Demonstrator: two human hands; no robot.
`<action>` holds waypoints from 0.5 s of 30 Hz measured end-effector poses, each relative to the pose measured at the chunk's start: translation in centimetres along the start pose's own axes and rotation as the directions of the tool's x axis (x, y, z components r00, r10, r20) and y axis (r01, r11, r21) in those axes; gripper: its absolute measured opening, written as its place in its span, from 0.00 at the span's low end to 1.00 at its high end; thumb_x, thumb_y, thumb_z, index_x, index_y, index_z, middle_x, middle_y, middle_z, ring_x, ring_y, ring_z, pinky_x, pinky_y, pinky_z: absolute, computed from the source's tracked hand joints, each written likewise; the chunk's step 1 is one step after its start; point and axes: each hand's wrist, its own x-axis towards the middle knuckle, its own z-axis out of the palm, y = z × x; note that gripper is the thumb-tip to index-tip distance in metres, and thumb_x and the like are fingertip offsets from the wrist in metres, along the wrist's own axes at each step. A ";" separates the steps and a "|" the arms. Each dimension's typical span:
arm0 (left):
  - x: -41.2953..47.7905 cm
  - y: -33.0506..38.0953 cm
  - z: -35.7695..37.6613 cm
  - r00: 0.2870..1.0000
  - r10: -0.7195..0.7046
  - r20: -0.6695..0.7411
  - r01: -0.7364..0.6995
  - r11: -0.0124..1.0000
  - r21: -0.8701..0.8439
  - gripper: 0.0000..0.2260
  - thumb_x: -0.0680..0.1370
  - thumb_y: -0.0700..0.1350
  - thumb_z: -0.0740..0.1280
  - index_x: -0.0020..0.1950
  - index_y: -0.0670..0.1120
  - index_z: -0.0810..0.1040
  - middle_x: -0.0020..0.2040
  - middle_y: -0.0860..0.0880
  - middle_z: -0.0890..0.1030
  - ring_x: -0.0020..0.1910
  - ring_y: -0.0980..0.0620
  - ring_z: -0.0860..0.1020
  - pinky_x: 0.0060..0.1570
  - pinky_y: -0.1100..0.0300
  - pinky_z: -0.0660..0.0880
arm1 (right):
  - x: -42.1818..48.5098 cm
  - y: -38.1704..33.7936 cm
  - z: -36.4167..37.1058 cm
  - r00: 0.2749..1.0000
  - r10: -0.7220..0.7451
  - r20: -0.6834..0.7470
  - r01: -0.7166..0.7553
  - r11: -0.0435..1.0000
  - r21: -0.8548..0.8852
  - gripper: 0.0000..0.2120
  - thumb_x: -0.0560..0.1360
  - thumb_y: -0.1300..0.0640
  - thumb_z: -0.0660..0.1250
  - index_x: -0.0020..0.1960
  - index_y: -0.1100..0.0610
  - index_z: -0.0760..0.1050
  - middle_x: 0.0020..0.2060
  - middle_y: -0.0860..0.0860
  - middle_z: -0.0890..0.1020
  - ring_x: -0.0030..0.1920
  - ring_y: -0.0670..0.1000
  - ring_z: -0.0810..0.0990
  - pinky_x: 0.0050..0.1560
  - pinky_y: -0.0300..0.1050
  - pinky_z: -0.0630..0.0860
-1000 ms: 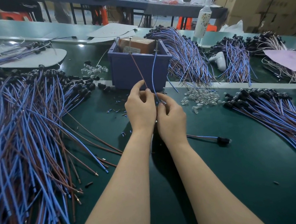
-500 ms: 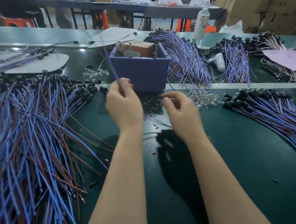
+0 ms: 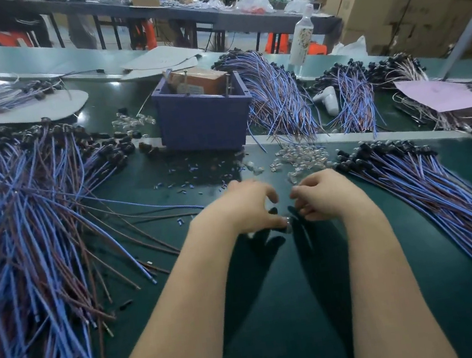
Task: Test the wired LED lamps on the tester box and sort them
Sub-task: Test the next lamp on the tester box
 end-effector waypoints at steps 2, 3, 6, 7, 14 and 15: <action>0.6 0.0 0.9 0.998 0.047 -0.035 -0.047 0.999 0.013 0.15 0.75 0.54 0.68 0.61 0.54 0.76 0.60 0.46 0.72 0.61 0.45 0.69 0.63 0.53 0.67 | -0.2 -0.2 -0.1 0.999 0.005 0.051 -0.007 1.000 0.025 0.10 0.77 0.61 0.62 0.38 0.59 0.76 0.33 0.54 0.79 0.30 0.49 0.77 0.30 0.39 0.78; 0.9 -0.2 1.1 0.994 0.073 -0.079 -0.075 0.997 -0.022 0.12 0.76 0.52 0.68 0.58 0.52 0.78 0.58 0.46 0.75 0.59 0.45 0.72 0.60 0.54 0.69 | -0.2 -0.3 -0.1 0.997 -0.001 0.078 -0.003 0.999 0.050 0.10 0.78 0.60 0.62 0.38 0.59 0.76 0.34 0.55 0.79 0.31 0.49 0.77 0.31 0.38 0.79; 1.3 -1.2 1.2 0.956 0.013 -0.293 -0.089 0.966 -0.244 0.07 0.78 0.46 0.66 0.54 0.48 0.80 0.51 0.48 0.81 0.51 0.47 0.78 0.53 0.56 0.74 | -0.3 -0.8 0.1 0.984 -0.089 0.155 0.071 0.990 0.120 0.09 0.78 0.58 0.64 0.42 0.59 0.78 0.36 0.55 0.82 0.33 0.48 0.80 0.36 0.39 0.80; 1.4 -1.6 1.2 0.930 -0.023 -0.368 -0.093 0.951 -0.294 0.07 0.78 0.45 0.65 0.54 0.47 0.80 0.51 0.48 0.82 0.50 0.48 0.78 0.53 0.57 0.74 | -0.3 -1.0 0.4 0.975 -0.147 0.167 0.117 0.978 0.173 0.08 0.78 0.58 0.65 0.43 0.60 0.78 0.36 0.56 0.82 0.33 0.47 0.81 0.37 0.38 0.80; 1.8 -2.8 1.6 0.877 -0.069 -0.476 -0.175 0.876 -0.449 0.09 0.78 0.40 0.63 0.55 0.45 0.81 0.47 0.50 0.82 0.49 0.50 0.79 0.53 0.61 0.73 | 0.8 -1.6 3.7 0.966 -0.256 -0.042 0.242 0.833 0.497 0.05 0.77 0.60 0.66 0.48 0.62 0.74 0.32 0.53 0.78 0.28 0.44 0.74 0.35 0.36 0.74; 1.8 -3.0 1.6 0.874 -0.070 -0.480 -0.180 0.872 -0.456 0.09 0.78 0.40 0.63 0.55 0.45 0.81 0.45 0.51 0.82 0.48 0.51 0.79 0.52 0.62 0.73 | 0.9 -1.6 4.0 0.958 -0.281 -0.055 0.272 0.832 0.484 0.04 0.77 0.61 0.65 0.48 0.62 0.75 0.32 0.52 0.78 0.28 0.43 0.74 0.34 0.35 0.73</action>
